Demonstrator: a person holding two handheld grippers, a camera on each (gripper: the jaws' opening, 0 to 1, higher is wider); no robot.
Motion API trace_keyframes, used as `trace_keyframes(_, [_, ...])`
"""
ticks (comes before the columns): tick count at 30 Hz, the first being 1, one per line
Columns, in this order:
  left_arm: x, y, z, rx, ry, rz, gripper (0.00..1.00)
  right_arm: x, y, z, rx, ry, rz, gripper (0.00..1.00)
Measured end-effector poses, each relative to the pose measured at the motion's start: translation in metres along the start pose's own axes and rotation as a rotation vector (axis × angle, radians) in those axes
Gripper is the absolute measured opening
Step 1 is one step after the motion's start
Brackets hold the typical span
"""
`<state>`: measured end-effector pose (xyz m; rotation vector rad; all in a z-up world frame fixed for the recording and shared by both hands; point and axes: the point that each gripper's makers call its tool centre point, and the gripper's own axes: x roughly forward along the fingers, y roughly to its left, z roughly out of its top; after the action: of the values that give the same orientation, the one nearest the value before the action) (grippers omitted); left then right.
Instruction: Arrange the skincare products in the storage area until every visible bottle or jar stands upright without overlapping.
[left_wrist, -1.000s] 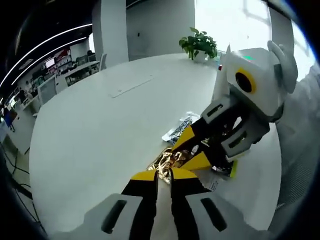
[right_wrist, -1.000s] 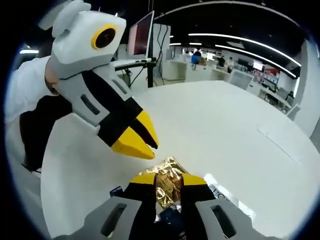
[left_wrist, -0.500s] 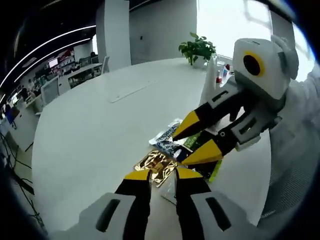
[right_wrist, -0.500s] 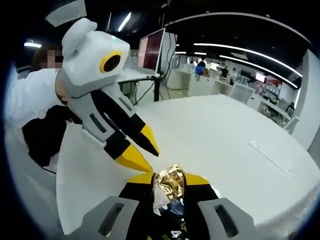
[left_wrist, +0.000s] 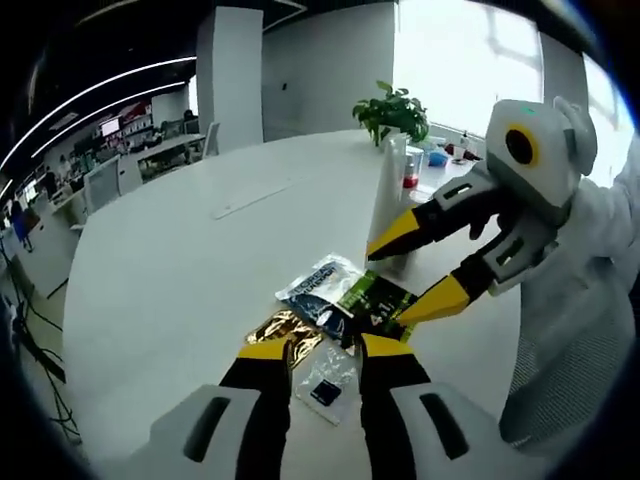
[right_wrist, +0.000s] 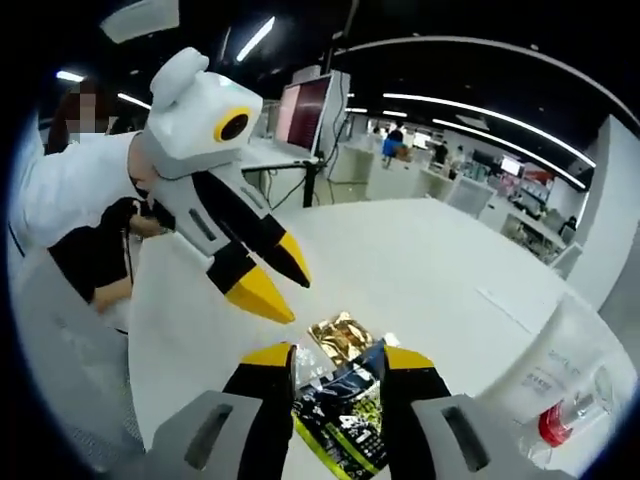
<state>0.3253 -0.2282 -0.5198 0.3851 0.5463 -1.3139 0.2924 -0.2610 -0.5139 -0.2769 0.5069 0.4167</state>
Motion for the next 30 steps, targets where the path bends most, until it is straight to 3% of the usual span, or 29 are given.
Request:
trace_keyframes(8, [-0.008,-0.012,0.003,0.015,-0.004,0.001,0.32,-0.028,-0.004,0.001,0.006,-0.019,-0.032,0.48])
trace_keyframes(18, [-0.016,-0.020,0.006,0.019,-0.001,0.029,0.53,-0.059,-0.017,-0.004,0.046,-0.030,-0.100,0.65])
trace_keyframes(30, [-0.020,-0.027,0.009,0.016,-0.022,0.027,0.66,-0.088,-0.032,-0.019,0.103,-0.022,-0.183,0.87])
